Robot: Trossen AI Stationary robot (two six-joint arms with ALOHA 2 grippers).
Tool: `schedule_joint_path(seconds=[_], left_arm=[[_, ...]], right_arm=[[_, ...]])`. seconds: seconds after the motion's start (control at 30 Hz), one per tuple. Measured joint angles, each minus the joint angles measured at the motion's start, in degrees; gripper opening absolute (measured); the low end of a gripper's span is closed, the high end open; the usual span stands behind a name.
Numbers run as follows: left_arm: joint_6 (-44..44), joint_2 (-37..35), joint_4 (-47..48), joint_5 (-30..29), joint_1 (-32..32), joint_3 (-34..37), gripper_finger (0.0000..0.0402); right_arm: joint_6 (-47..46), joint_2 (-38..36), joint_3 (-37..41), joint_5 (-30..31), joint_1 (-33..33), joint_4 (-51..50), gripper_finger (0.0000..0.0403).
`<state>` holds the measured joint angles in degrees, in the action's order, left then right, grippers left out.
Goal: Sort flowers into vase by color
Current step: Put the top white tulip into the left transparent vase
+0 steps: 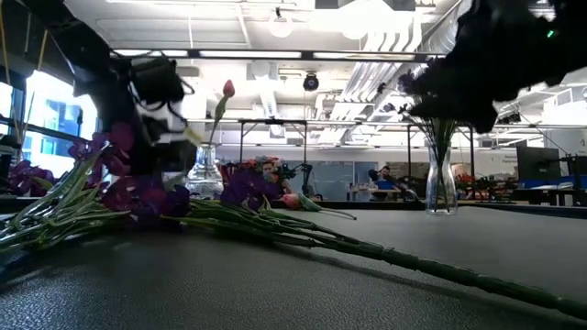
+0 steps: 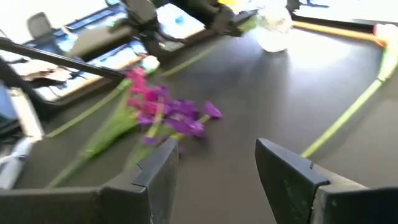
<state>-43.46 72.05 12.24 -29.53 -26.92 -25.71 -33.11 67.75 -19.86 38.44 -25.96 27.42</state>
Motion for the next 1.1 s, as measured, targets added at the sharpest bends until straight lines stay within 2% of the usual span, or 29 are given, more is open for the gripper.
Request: schedule_joint_path(seconds=[0.1,0.23,0.3,0.4,0.47,0.57,0.7,0.77,0.93,1.1], left_arm=[[1.9,-4.6,1.9,-2.2,1.0,-1.7,0.0004],[5.1,-13.1,8.5,-10.0,2.3,-4.5,0.0004],[8.5,-18.3,8.9,-13.1,3.1,-5.3,0.0004],[17.0,-25.3,1.7,-14.6,4.7,-5.3,0.0004],[24.4,-28.9,-6.8,-13.8,5.7,-5.0,0.0003],[37.2,-30.6,-21.7,-7.0,6.8,-5.0,0.0003],[49.1,-28.1,-40.6,8.1,7.6,-5.0,0.0003],[53.7,-24.7,-48.3,13.5,7.6,-5.0,0.0003],[63.0,-13.6,-63.7,15.1,6.0,-4.9,0.0003],[63.6,-3.2,-77.1,18.0,2.2,-4.9,0.0003]], right_arm=[[2.3,-3.6,0.0,0.5,-2.2,-0.2,0.0199],[5.8,-7.4,0.0,3.7,-5.1,-0.2,0.0199],[6.9,-8.5,0.0,5.6,-6.6,-0.3,0.0199],[9.0,-8.7,0.0,8.3,-8.9,-0.4,0.0199],[10.2,-8.4,0.0,10.1,-10.3,-0.6,0.0199],[11.1,-8.1,0.0,13.0,-12.1,-0.6,0.0199],[11.1,-8.1,0.0,16.3,-13.6,-0.2,0.0199],[11.1,-8.1,0.0,17.0,-13.9,-0.2,0.0199],[11.8,-8.1,0.0,17.0,-14.0,-0.2,0.0199],[11.7,-8.1,0.0,17.0,-14.0,-0.2,0.0199]])
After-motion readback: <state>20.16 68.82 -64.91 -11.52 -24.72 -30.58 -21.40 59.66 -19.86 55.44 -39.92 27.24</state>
